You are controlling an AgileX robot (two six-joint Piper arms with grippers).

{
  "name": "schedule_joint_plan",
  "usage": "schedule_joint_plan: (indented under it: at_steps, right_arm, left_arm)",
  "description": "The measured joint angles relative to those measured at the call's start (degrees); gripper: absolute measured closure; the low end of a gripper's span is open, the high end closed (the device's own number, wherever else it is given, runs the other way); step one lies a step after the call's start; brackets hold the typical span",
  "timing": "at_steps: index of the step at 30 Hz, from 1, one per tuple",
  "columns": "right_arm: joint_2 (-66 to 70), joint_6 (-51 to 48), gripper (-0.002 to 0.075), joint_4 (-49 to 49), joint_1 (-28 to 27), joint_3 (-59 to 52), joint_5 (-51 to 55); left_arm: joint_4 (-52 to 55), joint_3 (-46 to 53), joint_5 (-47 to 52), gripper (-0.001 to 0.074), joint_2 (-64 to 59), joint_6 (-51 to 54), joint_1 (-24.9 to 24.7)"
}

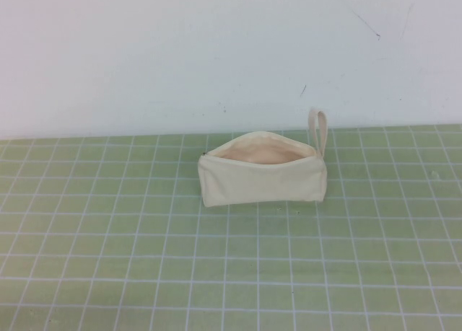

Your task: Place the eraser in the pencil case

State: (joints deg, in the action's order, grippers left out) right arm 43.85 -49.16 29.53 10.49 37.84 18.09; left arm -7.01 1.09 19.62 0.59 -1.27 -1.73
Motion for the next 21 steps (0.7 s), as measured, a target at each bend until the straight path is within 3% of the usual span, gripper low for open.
schedule_joint_plan:
  at_steps: [3, 10, 15, 21]
  right_arm:
    - [-10.03, -0.84, 0.0724, 0.74, -7.34, -8.79, -4.72]
    - [-27.23, -1.26, 0.0724, 2.69, -16.80, -21.75, -12.08]
    - [-38.49, -1.39, 0.0725, 7.51, -20.59, -29.33, -12.21]
    - [-44.41, -1.39, 0.0725, 9.98, -21.48, -35.56, -12.45]
  left_arm:
    - [0.00, 0.00, 0.00, 0.0736, 0.00, 0.00, 0.00]
    - [0.00, 0.00, 0.00, 0.0736, 0.00, 0.00, 0.00]
    - [0.00, 0.00, 0.00, 0.0736, 0.00, 0.00, 0.00]
    - [0.00, 0.00, 0.00, 0.0736, 0.00, 0.00, 0.00]
